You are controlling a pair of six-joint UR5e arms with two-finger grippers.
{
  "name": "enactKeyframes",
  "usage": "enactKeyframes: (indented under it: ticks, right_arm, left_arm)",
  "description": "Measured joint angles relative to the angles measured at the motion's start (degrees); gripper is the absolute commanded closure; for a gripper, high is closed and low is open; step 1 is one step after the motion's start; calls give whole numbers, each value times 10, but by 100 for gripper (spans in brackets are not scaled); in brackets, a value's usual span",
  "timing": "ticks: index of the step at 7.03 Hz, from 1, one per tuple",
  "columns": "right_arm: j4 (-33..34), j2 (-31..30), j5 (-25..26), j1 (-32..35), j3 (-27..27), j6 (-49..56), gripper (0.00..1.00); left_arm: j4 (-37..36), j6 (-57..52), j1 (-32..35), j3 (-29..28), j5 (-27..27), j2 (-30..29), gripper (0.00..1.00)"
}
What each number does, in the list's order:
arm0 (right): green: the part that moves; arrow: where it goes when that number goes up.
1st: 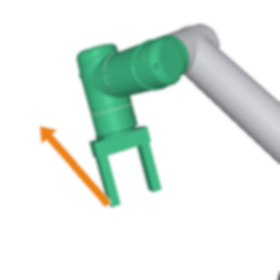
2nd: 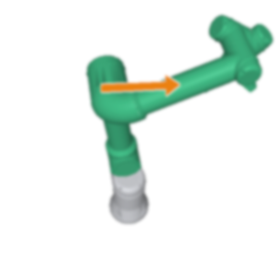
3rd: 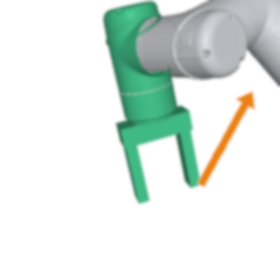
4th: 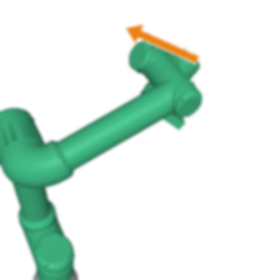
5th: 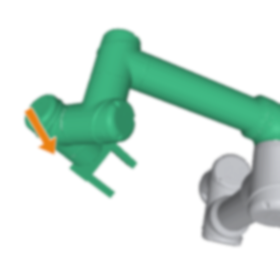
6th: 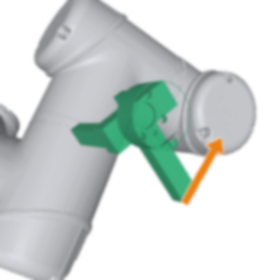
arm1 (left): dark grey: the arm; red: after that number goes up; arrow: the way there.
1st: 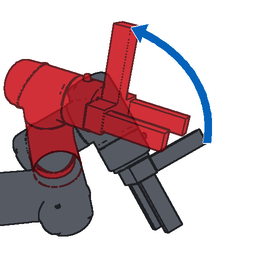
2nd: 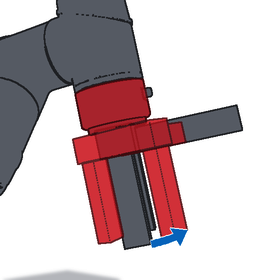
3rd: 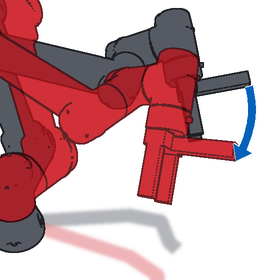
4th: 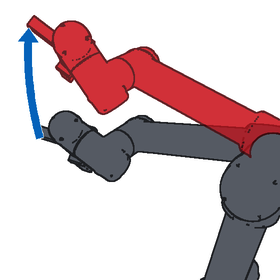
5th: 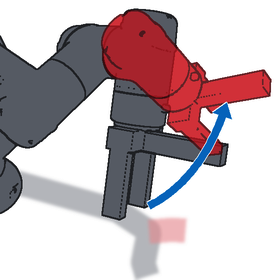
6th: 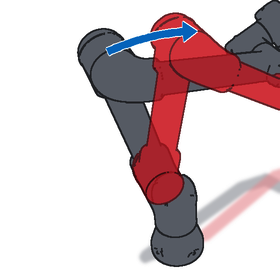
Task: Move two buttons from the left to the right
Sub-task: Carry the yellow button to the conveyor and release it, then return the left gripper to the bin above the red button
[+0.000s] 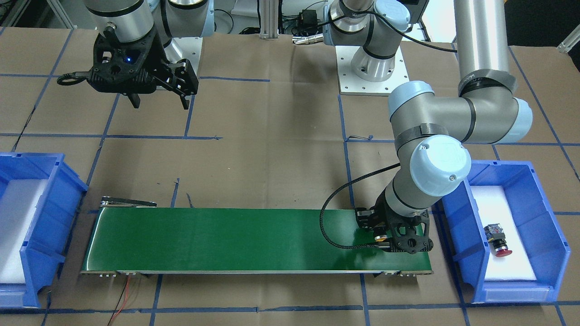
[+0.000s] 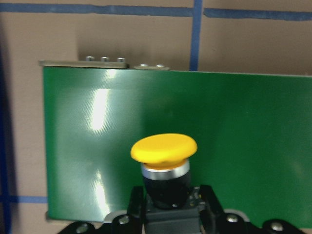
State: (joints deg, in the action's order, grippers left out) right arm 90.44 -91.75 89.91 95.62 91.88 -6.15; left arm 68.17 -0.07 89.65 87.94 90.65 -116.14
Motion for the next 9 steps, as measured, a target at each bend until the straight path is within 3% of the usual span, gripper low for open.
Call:
enactKeyframes:
  ticks: [1, 2, 3, 7, 9]
  right_arm:
    - [0, -1, 0, 0, 0, 0, 0]
    - [0, -1, 0, 0, 0, 0, 0]
    - [0, -1, 0, 0, 0, -1, 0]
    - [-1, -2, 0, 1, -1, -1, 0]
    - [0, -2, 0, 1, -1, -1, 0]
  left_arm:
    - [-5, -3, 3, 0, -1, -10, 89]
    - [-7, -7, 4, 0, -1, -17, 37]
    - [-9, -10, 4, 0, -1, -22, 1]
    - [-10, -7, 1, -25, 0, -6, 0]
    - [44, -12, -6, -50, -1, 31, 0]
